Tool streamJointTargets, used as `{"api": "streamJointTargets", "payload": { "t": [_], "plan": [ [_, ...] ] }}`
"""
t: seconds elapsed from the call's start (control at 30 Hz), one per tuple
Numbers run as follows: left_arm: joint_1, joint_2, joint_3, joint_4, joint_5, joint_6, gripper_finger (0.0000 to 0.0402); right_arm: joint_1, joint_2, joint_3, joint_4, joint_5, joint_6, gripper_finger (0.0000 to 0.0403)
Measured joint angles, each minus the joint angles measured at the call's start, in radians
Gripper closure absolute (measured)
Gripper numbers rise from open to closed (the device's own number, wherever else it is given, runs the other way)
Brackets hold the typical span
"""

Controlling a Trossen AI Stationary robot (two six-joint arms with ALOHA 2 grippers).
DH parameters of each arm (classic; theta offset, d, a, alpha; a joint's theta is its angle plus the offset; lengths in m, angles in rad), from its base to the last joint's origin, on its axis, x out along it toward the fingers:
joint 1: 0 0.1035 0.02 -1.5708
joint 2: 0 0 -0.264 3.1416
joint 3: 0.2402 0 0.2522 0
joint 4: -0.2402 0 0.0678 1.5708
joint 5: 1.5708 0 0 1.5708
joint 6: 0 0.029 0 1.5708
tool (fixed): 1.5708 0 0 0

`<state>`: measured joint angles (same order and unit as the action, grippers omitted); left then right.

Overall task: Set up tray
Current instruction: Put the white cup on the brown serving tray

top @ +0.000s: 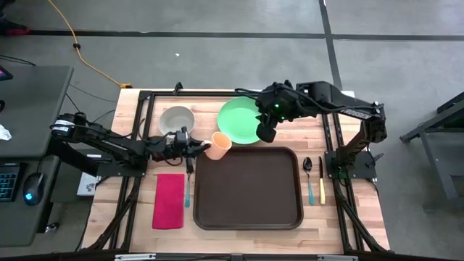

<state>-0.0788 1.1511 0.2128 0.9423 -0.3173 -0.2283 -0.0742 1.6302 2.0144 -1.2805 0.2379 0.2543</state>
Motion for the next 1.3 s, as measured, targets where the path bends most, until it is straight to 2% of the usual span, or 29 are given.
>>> {"api": "streamJointTargets", "payload": {
  "t": [0.23, 0.47, 0.6, 0.77, 0.93, 1.07, 1.3],
  "plan": [
    [0.000, 0.003, 0.000, 0.021, 0.028, 0.015, 0.0340, 0.005, 0.000, 0.000, 0.001, -0.001, 0.000, 0.0308],
    [0.000, 0.119, 0.000, 0.203, 0.049, 0.014, 0.0321, 0.010, 0.000, 0.000, 0.024, -0.013, 0.000, 0.0309],
    [0.000, 0.199, 0.000, 0.325, 0.080, 0.015, 0.0340, 0.028, 0.000, 0.000, 0.025, -0.015, 0.000, 0.0309],
    [0.000, 0.273, 0.000, 0.436, 0.100, 0.015, 0.0340, 0.054, 0.000, 0.000, 0.026, -0.016, 0.000, 0.0308],
    [0.000, 0.313, 0.000, 0.518, 0.111, 0.015, 0.0317, 0.073, 0.000, 0.000, 0.026, -0.016, 0.005, 0.0308],
    [0.000, 0.326, 0.000, 0.541, 0.143, 0.016, 0.0340, 0.092, 0.001, 0.000, 0.025, -0.007, 0.010, 0.0308],
    [0.000, 0.357, 0.000, 0.619, 0.170, 0.042, 0.0334, 0.097, 0.002, 0.000, 0.029, -0.002, 0.056, 0.0308]
  ]
}}
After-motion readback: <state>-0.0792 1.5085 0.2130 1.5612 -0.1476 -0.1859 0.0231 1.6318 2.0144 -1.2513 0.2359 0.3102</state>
